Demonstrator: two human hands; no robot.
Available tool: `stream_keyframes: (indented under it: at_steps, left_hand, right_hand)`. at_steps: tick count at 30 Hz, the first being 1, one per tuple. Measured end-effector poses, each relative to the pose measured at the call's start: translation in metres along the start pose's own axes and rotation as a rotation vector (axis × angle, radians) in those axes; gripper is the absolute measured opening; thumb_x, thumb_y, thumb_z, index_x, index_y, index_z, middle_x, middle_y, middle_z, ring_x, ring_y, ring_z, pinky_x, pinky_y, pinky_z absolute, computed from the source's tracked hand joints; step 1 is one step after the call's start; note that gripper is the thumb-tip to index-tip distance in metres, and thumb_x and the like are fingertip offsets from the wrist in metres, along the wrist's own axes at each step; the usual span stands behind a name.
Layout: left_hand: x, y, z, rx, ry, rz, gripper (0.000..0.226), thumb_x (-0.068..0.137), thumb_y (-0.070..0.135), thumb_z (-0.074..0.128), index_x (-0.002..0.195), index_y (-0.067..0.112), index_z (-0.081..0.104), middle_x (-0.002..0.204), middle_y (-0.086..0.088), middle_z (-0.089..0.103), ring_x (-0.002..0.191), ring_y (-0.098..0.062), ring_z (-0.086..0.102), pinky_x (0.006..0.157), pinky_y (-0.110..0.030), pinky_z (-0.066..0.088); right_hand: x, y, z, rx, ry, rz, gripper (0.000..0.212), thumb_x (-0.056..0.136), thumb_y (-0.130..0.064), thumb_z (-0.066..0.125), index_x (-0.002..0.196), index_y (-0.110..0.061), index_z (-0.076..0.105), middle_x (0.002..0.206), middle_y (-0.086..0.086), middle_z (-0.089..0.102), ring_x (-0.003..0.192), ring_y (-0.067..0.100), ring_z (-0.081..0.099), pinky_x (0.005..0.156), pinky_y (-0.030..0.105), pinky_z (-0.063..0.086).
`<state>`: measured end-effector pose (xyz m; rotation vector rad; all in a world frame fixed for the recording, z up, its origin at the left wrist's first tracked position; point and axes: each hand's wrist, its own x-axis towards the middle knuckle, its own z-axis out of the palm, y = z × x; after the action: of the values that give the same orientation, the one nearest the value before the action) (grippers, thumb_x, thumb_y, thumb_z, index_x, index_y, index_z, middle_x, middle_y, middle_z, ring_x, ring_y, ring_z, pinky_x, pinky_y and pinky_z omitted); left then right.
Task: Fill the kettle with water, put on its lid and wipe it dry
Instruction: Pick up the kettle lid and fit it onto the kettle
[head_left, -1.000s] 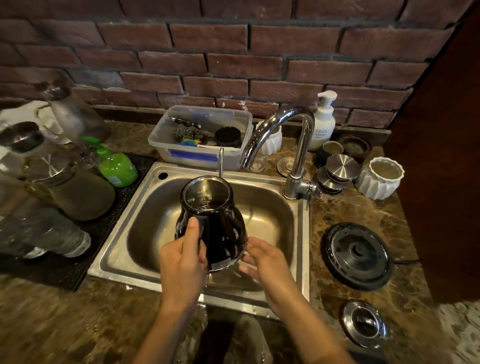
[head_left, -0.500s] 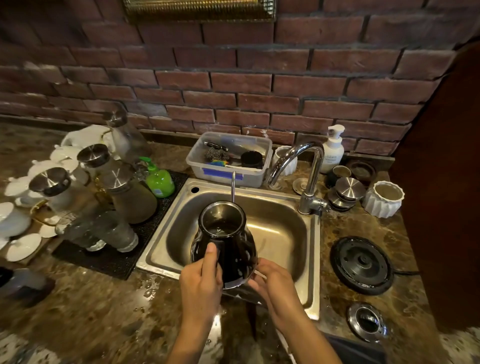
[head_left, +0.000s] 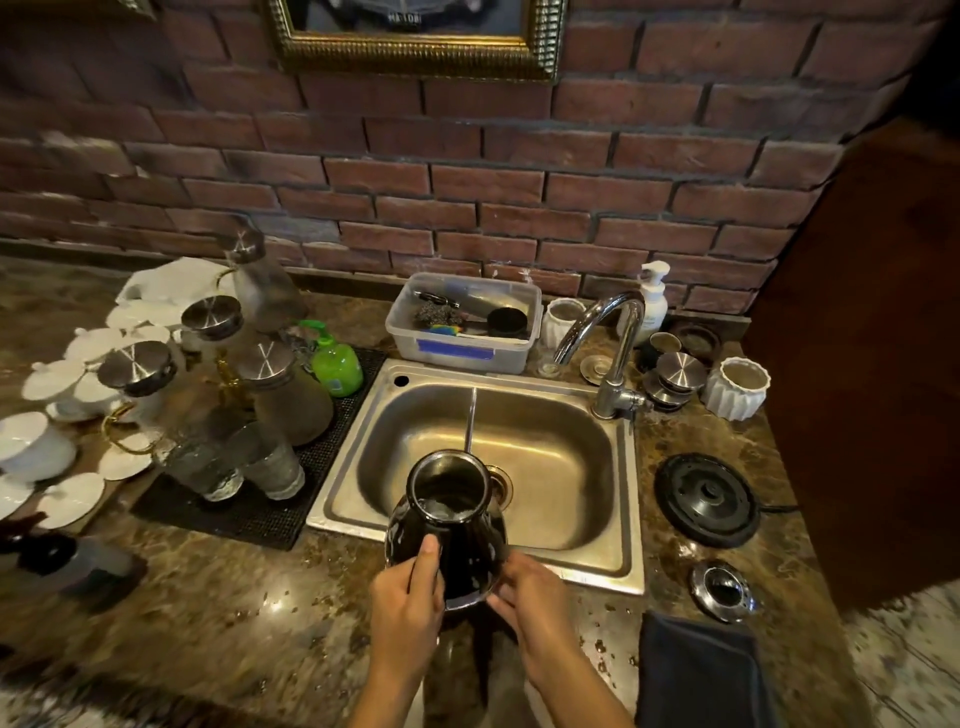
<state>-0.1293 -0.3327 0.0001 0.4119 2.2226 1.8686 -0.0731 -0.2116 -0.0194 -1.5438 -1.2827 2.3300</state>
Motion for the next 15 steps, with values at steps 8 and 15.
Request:
stream_keyframes:
  at_steps: [8, 15]
  left_hand:
    - [-0.014, -0.03, -0.031, 0.011, -0.058, -0.058, 0.064, 0.088, 0.056, 0.051, 0.038, 0.017, 0.045, 0.037, -0.002, 0.042, 0.039, -0.017, 0.041, 0.049, -0.033, 0.032]
    - [-0.032, -0.048, -0.042, -0.027, -0.094, -0.149, 0.062, 0.083, 0.061, 0.046, 0.038, 0.019, 0.044, 0.039, -0.003, 0.038, 0.04, -0.018, 0.041, 0.051, -0.034, 0.03]
  right_hand:
    - [0.0, 0.044, 0.008, 0.045, 0.021, 0.039, 0.034, 0.101, -0.006, 0.042, 0.113, -0.009, 0.073, 0.103, 0.005, 0.08, 0.101, 0.02, 0.075, 0.092, 0.034, 0.058]
    - [-0.008, 0.067, 0.01, 0.073, 0.072, 0.032, 0.033, 0.098, -0.008, 0.045, 0.111, -0.009, 0.075, 0.102, 0.003, 0.08, 0.102, 0.02, 0.075, 0.094, 0.036, 0.057]
